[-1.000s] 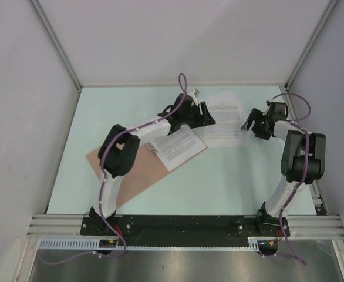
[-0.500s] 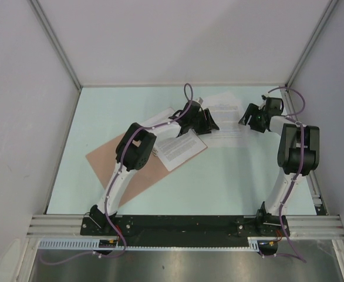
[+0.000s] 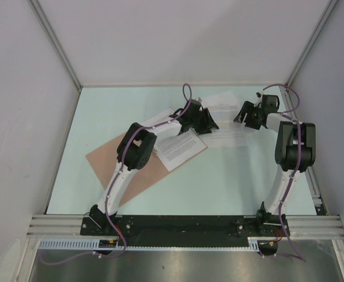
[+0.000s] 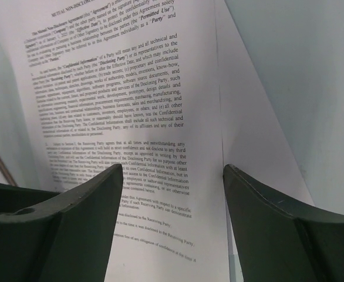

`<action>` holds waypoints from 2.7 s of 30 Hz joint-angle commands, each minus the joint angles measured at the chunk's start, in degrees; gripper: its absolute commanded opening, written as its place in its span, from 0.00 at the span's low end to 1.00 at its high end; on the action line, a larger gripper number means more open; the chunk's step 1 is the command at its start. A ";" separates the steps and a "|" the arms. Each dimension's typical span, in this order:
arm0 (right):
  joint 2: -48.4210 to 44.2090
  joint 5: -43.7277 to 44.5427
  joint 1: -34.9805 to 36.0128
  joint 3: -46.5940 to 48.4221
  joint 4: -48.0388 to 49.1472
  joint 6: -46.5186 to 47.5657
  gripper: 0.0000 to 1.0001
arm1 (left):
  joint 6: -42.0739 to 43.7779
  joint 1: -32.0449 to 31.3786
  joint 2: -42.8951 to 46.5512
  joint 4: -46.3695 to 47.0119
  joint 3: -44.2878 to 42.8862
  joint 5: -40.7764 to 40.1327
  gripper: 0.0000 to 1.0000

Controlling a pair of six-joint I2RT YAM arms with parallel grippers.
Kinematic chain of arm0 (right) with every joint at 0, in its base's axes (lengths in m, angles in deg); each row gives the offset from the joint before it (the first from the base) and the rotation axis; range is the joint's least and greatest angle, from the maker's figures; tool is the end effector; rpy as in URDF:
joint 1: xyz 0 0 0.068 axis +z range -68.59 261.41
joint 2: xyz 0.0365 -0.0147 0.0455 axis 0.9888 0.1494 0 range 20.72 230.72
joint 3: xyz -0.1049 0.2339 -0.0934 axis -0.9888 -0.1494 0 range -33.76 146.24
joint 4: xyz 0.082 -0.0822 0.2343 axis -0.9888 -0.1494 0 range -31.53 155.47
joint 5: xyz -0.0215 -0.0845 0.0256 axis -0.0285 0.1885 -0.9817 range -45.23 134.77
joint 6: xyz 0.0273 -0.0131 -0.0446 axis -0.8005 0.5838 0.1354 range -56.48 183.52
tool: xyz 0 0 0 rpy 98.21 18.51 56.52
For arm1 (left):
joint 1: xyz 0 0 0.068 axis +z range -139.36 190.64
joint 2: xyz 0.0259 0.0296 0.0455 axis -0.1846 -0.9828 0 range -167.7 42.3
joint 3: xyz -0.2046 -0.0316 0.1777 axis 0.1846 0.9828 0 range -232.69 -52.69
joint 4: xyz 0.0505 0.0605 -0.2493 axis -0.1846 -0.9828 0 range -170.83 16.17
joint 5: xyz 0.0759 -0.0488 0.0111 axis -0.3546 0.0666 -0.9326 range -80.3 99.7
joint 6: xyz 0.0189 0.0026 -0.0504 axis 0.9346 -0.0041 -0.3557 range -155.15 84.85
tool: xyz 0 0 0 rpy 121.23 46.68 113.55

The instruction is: Put the files into the folder

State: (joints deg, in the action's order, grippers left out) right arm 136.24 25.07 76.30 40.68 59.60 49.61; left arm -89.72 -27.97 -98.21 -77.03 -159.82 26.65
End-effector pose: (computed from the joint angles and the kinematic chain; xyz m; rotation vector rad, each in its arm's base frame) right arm 0.4305 -0.0264 0.1574 0.2321 2.3705 0.4834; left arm 0.4218 -0.3502 0.1324 -0.1586 2.4584 -1.1497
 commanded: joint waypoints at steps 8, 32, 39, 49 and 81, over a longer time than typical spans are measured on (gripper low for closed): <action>5.06 -18.34 -3.16 -0.07 4.00 -9.11 0.72 | -1.25 -0.06 -2.05 -2.69 -2.38 1.15 0.54; 9.81 -38.13 -5.18 -16.16 69.49 -54.03 0.85 | -0.72 0.99 0.32 -2.51 0.96 3.79 0.54; 10.60 -39.09 -6.67 -15.81 69.24 -52.71 0.78 | 0.60 1.34 0.32 -2.77 1.23 4.14 0.54; 2.60 -32.24 -6.50 -15.64 42.36 -31.10 0.56 | 3.24 1.26 0.32 -5.76 -0.97 3.79 0.55; -15.61 -6.48 47.35 8.70 16.83 -12.78 0.00 | 12.65 35.27 99.01 -37.74 70.12 -19.76 1.00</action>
State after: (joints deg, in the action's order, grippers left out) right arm 113.67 23.41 118.42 44.74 67.01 43.77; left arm -73.92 5.25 -5.64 -103.68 -94.01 14.71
